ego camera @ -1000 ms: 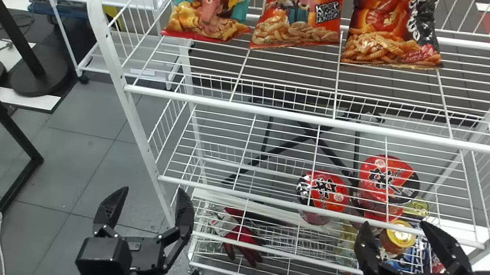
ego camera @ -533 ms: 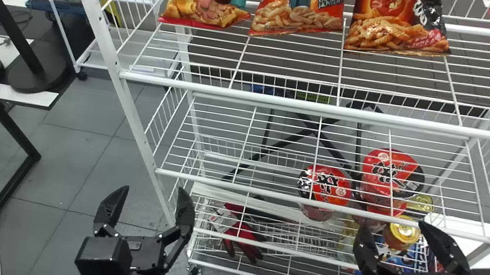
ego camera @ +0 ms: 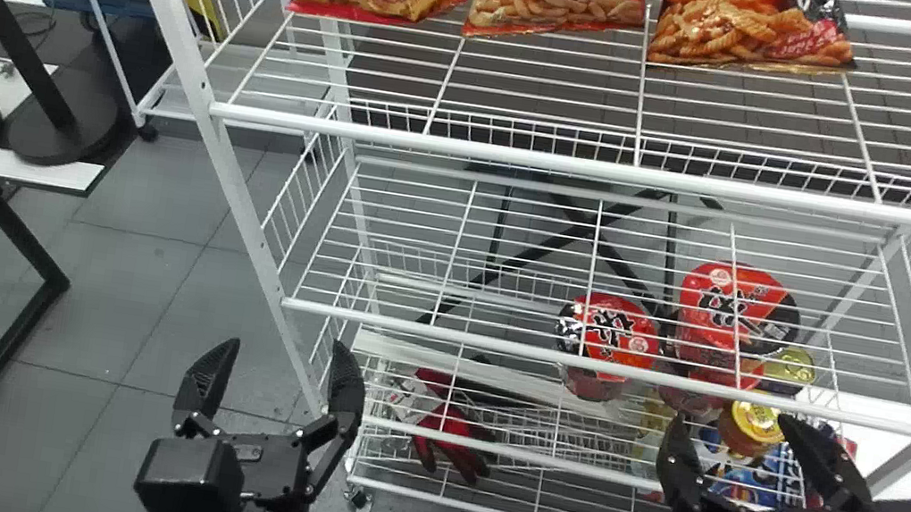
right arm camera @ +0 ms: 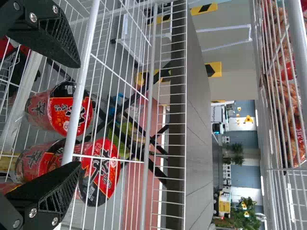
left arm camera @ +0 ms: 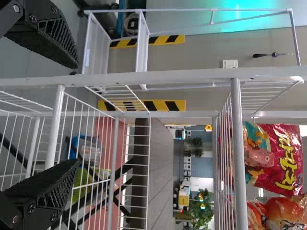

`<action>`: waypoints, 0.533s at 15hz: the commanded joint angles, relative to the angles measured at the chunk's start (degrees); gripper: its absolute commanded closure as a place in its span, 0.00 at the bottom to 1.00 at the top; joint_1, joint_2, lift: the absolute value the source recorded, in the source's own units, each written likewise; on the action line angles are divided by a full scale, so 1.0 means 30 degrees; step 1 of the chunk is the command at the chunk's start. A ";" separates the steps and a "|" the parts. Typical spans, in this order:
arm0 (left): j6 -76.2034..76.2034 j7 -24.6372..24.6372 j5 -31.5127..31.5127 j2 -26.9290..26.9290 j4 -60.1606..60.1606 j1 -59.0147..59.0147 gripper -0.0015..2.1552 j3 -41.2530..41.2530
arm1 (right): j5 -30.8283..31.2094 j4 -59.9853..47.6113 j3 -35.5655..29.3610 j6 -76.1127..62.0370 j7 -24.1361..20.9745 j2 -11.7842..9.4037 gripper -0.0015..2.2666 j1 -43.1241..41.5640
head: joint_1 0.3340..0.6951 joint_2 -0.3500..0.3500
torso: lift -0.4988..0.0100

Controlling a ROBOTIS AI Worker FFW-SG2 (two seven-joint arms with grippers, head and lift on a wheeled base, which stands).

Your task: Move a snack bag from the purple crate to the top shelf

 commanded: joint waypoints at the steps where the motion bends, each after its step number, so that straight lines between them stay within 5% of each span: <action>1: -0.0053 0.0075 -0.0083 -0.0005 -0.0117 0.0012 0.06 -0.0103 | -0.0001 -0.0087 0.0000 -0.0059 0.0008 -0.0049 0.04 0.0079 | 1.00 0.68 | 0.48; 8: -0.0170 0.0133 -0.0376 -0.0181 -0.0117 0.0041 0.06 -0.0366 | 0.0028 -0.0263 -0.0117 -0.0059 0.0067 -0.0049 0.04 0.0254 | 1.00 0.66 | 0.42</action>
